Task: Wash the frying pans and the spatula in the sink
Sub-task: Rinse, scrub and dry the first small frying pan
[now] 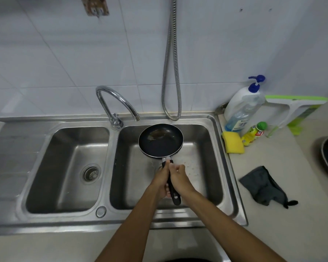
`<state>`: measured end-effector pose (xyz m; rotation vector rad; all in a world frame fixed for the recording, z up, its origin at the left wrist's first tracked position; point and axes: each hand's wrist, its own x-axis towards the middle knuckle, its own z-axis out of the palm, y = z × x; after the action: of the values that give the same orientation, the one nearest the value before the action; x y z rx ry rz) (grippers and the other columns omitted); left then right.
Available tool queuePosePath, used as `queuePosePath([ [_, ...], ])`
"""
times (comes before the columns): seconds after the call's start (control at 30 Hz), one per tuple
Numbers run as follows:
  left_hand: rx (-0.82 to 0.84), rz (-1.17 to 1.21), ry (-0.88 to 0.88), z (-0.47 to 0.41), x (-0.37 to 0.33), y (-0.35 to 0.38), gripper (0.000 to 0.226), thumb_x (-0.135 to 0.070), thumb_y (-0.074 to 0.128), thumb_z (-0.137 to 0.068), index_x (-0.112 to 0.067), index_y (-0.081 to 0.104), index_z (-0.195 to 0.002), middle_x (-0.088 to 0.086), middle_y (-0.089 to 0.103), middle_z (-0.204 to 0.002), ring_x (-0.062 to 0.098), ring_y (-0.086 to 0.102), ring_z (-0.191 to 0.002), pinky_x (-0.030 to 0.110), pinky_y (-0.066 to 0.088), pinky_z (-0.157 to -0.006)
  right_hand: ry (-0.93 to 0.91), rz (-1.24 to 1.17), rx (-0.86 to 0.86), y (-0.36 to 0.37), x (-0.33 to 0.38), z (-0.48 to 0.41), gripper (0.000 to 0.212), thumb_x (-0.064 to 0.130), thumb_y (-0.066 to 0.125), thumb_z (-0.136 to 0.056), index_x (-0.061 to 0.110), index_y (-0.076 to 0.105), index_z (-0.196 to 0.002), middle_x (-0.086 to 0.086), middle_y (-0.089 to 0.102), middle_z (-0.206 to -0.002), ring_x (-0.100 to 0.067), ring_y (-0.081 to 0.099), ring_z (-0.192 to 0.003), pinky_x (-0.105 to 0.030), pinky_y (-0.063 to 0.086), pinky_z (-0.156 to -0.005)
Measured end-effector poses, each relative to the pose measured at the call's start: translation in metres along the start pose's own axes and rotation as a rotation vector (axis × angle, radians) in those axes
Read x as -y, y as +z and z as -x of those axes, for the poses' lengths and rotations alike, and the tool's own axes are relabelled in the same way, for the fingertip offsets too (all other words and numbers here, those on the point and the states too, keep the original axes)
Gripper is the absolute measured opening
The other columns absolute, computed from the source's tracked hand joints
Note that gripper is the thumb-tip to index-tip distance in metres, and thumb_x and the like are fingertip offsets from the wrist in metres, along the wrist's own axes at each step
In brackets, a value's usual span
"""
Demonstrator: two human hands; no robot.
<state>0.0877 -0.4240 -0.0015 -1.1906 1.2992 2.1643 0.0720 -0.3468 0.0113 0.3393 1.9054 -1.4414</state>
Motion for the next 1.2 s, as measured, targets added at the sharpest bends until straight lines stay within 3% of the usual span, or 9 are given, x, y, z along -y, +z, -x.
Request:
queuePosePath([
  [0.1, 0.056, -0.062, 0.031, 0.011, -0.004, -0.010, 0.044, -0.059, 0.043, -0.100, -0.025, 0.069, -0.088, -0.005, 0.073, -0.076, 0.009, 0.065, -0.067, 0.022, 0.045, -0.055, -0.078, 0.126, -0.133, 0.019, -0.012, -0.002, 0.041, 0.062, 0.035, -0.099, 0.025, 0.051, -0.109, -0.006, 0.071, -0.099, -0.023, 0.070, -0.085, -0.043, 0.062, -0.074],
  [0.23, 0.040, -0.415, 0.181, 0.016, -0.015, -0.042, 0.049, -0.053, 0.028, -0.106, -0.022, 0.067, -0.111, -0.001, 0.072, -0.105, 0.009, 0.065, -0.086, 0.026, 0.048, -0.069, -0.207, 0.278, -0.250, 0.032, -0.021, -0.002, 0.031, 0.045, 0.038, -0.104, 0.024, 0.056, -0.115, -0.006, 0.071, -0.097, -0.030, 0.069, -0.087, -0.054, 0.059, -0.077],
  [0.33, -0.363, -0.951, 0.424, 0.007, -0.036, -0.088, 0.052, -0.045, 0.026, -0.108, -0.015, 0.069, -0.112, 0.013, 0.070, -0.115, 0.030, 0.065, -0.101, 0.039, 0.052, -0.087, -0.258, 0.358, -0.287, 0.037, -0.030, -0.003, 0.031, 0.042, 0.046, -0.104, 0.022, 0.055, -0.126, -0.007, 0.072, -0.107, -0.032, 0.068, -0.098, -0.050, 0.056, -0.085],
  [0.47, -0.792, -1.231, 0.969, -0.005, -0.104, -0.142, 0.034, -0.033, 0.039, -0.100, -0.012, 0.065, -0.110, 0.015, 0.066, -0.109, 0.038, 0.063, -0.096, 0.046, 0.049, -0.080, -0.277, 0.394, -0.312, 0.045, -0.041, -0.007, 0.037, 0.041, 0.052, -0.102, 0.021, 0.053, -0.133, -0.007, 0.072, -0.113, -0.032, 0.067, -0.104, -0.047, 0.055, -0.089],
  [0.53, -0.708, -1.434, 1.132, -0.019, -0.144, -0.159, 0.040, -0.031, 0.042, -0.097, -0.006, 0.060, -0.123, 0.017, 0.062, -0.122, 0.040, 0.061, -0.108, 0.049, 0.050, -0.087, -0.280, 0.406, -0.324, 0.050, -0.047, -0.010, 0.040, 0.042, 0.053, -0.102, 0.022, 0.052, -0.137, -0.007, 0.073, -0.112, -0.032, 0.068, -0.103, -0.046, 0.056, -0.089],
  [0.67, -0.555, -1.785, 1.035, -0.040, -0.195, -0.167, 0.059, -0.024, 0.047, -0.100, -0.003, 0.032, -0.153, 0.014, 0.030, -0.162, 0.030, 0.031, -0.148, 0.049, 0.034, -0.114, -0.319, 0.426, -0.338, 0.055, -0.053, -0.016, 0.045, 0.043, 0.051, -0.102, 0.026, 0.049, -0.144, -0.007, 0.074, -0.114, -0.033, 0.068, -0.103, -0.048, 0.056, -0.090],
  [0.8, -0.515, -1.856, 0.908, -0.059, -0.200, -0.170, 0.061, -0.017, 0.037, -0.103, -0.002, 0.015, -0.158, 0.013, 0.011, -0.167, 0.027, 0.012, -0.154, 0.046, 0.024, -0.122, -0.353, 0.452, -0.347, 0.056, -0.048, -0.022, 0.043, 0.042, 0.050, -0.103, 0.027, 0.049, -0.143, -0.005, 0.074, -0.113, -0.035, 0.068, -0.101, -0.048, 0.055, -0.087],
  [1.07, -0.614, -1.649, 1.022, -0.064, -0.169, -0.178, 0.051, -0.004, 0.044, -0.091, 0.001, 0.043, -0.142, 0.021, 0.039, -0.153, 0.035, 0.032, -0.146, 0.050, 0.043, -0.108, -0.400, 0.447, -0.335, 0.063, -0.044, -0.026, 0.043, 0.044, 0.049, -0.102, 0.030, 0.047, -0.142, -0.003, 0.074, -0.113, -0.033, 0.070, -0.097, -0.047, 0.057, -0.084],
  [1.2, -0.606, -1.526, 0.993, -0.059, -0.127, -0.186, 0.065, -0.003, 0.053, -0.086, -0.001, 0.036, -0.148, 0.019, 0.033, -0.157, 0.034, 0.026, -0.149, 0.046, 0.033, -0.118, -0.375, 0.440, -0.307, 0.065, -0.047, -0.028, 0.045, 0.042, 0.050, -0.103, 0.029, 0.047, -0.146, -0.006, 0.074, -0.110, -0.030, 0.070, -0.097, -0.042, 0.058, -0.085],
])
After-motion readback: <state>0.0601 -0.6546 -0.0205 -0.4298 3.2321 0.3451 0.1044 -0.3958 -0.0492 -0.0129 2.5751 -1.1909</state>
